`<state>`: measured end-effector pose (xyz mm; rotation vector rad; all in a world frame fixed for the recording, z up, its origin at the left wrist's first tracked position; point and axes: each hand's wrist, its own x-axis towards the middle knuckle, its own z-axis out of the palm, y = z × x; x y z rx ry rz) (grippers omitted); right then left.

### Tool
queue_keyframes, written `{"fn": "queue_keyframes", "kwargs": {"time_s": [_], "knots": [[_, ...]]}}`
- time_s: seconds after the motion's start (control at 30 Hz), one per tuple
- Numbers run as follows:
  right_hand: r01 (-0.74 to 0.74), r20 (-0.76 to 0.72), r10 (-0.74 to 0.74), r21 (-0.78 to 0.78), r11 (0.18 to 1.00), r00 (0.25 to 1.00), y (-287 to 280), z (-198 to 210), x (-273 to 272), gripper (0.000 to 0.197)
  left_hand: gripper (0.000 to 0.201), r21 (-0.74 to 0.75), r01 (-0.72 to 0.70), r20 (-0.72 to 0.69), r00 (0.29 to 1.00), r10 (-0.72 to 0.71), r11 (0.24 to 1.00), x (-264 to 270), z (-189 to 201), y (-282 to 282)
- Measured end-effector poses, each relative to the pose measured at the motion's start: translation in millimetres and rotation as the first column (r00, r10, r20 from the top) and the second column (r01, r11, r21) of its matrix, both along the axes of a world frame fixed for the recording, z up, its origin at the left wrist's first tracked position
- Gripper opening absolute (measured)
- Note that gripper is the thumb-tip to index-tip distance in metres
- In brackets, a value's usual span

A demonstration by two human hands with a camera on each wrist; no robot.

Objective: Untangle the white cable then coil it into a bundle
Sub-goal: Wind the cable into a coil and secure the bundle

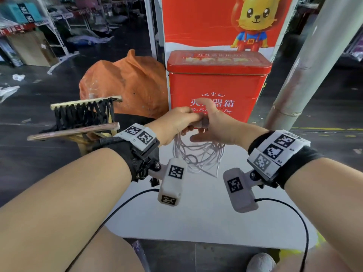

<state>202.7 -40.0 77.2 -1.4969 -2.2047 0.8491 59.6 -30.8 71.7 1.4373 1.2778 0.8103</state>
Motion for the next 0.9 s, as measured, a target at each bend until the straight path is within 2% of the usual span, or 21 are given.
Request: {"fn": "queue_keyframes", "kwargs": {"time_s": [0.07, 0.13, 0.17, 0.23, 0.3, 0.43, 0.5, 0.6, 0.67, 0.77, 0.8, 0.9], "knots": [[0.116, -0.036, -0.115, 0.019, 0.993, 0.993, 5.1, 0.4, 1.1, 0.054, 0.029, 0.022, -0.101, 0.074, 0.992, 0.099, 0.995, 0.4, 2.9, 4.6], [0.238, -0.238, -0.249, -0.075, 0.968, 0.939, 11.7, -1.6, 7.7, 0.021, 0.029, 0.029, -0.189, 0.212, 0.961, 0.179, 0.982, 2.3, 8.8, 9.2], [0.256, -0.377, -0.298, -0.157, 0.954, 0.877, 12.6, -1.6, 9.8, 0.016, 0.027, 0.031, -0.226, 0.275, 0.939, 0.209, 0.974, 3.6, 11.7, 10.5], [0.229, -0.595, -0.358, -0.284, 0.931, 0.72, 13.8, -1.8, 11.5, 0.019, 0.021, 0.026, -0.292, 0.373, 0.89, 0.262, 0.956, 6.8, 16.3, 11.7], [0.185, -0.698, -0.382, -0.344, 0.921, 0.606, 14.7, -4.4, 11.5, 0.024, 0.021, 0.004, -0.354, 0.46, 0.831, 0.313, 0.935, 8.1, 17.8, 12.4], [0.116, -0.72, -0.386, -0.395, 0.911, 0.577, 8.7, -5.0, 10.3, 0.045, 0.017, -0.051, -0.409, 0.597, 0.719, 0.355, 0.911, -3.0, 20.9, 15.0], [0.102, -0.744, -0.365, -0.375, 0.921, 0.559, 5.3, -2.9, 10.5, 0.039, 0.017, -0.079, -0.396, 0.634, 0.688, 0.353, 0.915, -10.1, 23.2, 16.2], [0.147, -0.734, -0.398, -0.384, 0.912, 0.551, 2.9, 3.9, 8.9, 0.024, 0.023, -0.063, -0.392, 0.601, 0.719, 0.349, 0.918, -13.0, 21.5, 16.1], [0.193, -0.723, -0.452, -0.416, 0.889, 0.523, 3.4, 9.6, 10.7, 0.015, 0.026, -0.102, -0.364, 0.573, 0.739, 0.354, 0.926, -11.6, 19.2, 14.6], [0.173, -0.767, -0.516, -0.489, 0.855, 0.381, 2.2, 18.0, 17.6, 0.023, 0.031, -0.236, -0.204, 0.536, 0.788, 0.302, 0.95, -9.8, 16.0, 10.8], [0.156, -0.781, -0.505, -0.484, 0.861, 0.368, 0.2, 19.9, 20.0, 0.02, 0.037, -0.266, -0.169, 0.506, 0.814, 0.286, 0.949, -9.4, 13.6, 10.3], [0.12, -0.809, -0.41, -0.398, 0.91, 0.421, -5.3, 21.5, 23.7, 0.024, 0.049, -0.317, -0.112, 0.461, 0.85, 0.257, 0.942, -8.1, 10.8, 5.0]]}}
